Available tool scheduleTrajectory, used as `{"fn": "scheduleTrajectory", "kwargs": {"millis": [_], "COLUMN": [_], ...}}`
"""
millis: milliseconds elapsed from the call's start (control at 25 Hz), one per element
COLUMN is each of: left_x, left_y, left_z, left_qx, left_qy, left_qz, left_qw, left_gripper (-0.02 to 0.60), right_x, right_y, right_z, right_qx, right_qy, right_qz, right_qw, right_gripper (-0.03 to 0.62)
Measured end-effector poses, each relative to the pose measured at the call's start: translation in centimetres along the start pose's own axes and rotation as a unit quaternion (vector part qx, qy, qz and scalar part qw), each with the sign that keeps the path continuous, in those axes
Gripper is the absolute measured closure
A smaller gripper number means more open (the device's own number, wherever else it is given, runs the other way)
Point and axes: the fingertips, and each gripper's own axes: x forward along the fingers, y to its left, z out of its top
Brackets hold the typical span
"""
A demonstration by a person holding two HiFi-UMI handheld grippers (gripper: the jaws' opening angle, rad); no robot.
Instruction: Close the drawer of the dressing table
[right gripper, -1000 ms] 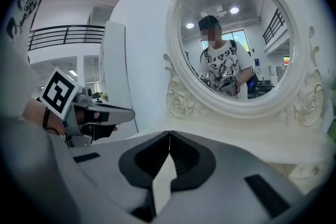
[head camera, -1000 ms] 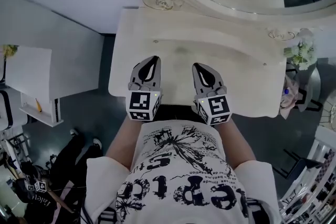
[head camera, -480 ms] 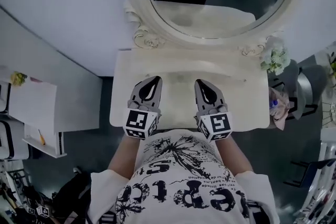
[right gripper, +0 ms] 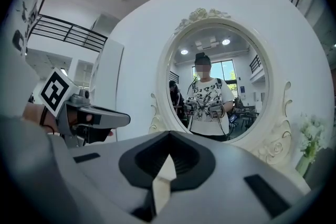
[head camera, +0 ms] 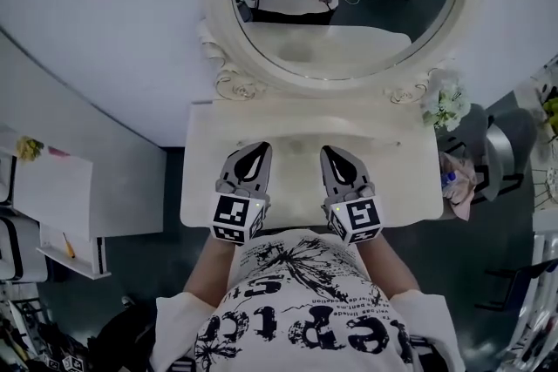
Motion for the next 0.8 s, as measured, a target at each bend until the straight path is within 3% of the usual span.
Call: {"fn": "scheduleTrajectory", "kwargs": {"millis": [800], "left_x": [-0.4], "left_y": [-0.1], "left_z": [-1.2], "left_qx": [-0.007], "left_qy": [0.016], "left_qz": [-0.01], "left_qw": [0.9998], "left_gripper": [0.557], "right_x": [0.1], "right_y": [1.5], "right_z": [-1.0], "right_qx": [0.0], "right_qy": [0.014], "right_qz": [0.013], "right_qw": [1.0], "right_gripper": [0.578]}}
